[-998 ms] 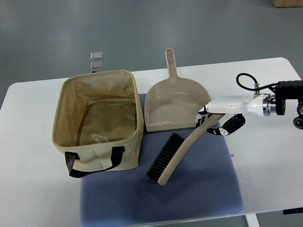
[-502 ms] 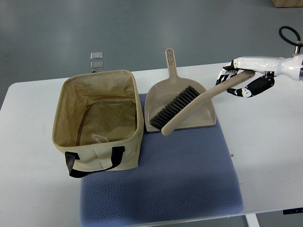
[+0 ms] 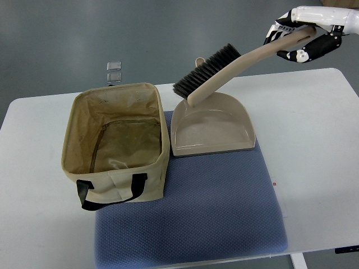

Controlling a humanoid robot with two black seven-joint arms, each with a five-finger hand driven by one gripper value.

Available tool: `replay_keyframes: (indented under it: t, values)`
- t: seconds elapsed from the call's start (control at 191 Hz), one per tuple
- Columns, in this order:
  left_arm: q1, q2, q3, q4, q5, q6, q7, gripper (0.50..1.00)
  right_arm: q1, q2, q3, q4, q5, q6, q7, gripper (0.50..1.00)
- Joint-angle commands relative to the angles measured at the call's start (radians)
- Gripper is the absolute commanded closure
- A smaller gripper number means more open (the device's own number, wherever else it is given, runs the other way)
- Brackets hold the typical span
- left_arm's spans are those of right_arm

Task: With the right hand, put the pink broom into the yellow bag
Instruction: 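Lift the brush with the right hand up over the dustpan, then carry the brush over the fabric bag and lower it inside, releasing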

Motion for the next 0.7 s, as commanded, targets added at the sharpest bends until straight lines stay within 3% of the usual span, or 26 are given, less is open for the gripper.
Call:
replay_keyframes:
  t: [0.0, 0.397, 0.695]
  values:
    - [0.000, 0.000, 0.000, 0.000, 0.000, 0.000, 0.000, 0.500, 0.029, 0.078, 0.006, -0.037, -0.004, 0.000, -0.020, 1.000]
    - [0.000, 0.000, 0.000, 0.000, 0.000, 0.000, 0.000, 0.500, 0.089, 0.484, -0.020, -0.273, -0.053, -0.018, -0.057, 1.000]
    - [0.000, 0.000, 0.000, 0.000, 0.000, 0.000, -0.001, 0.500, 0.067, 0.658, -0.025, -0.351, -0.209, -0.059, -0.082, 1.000]
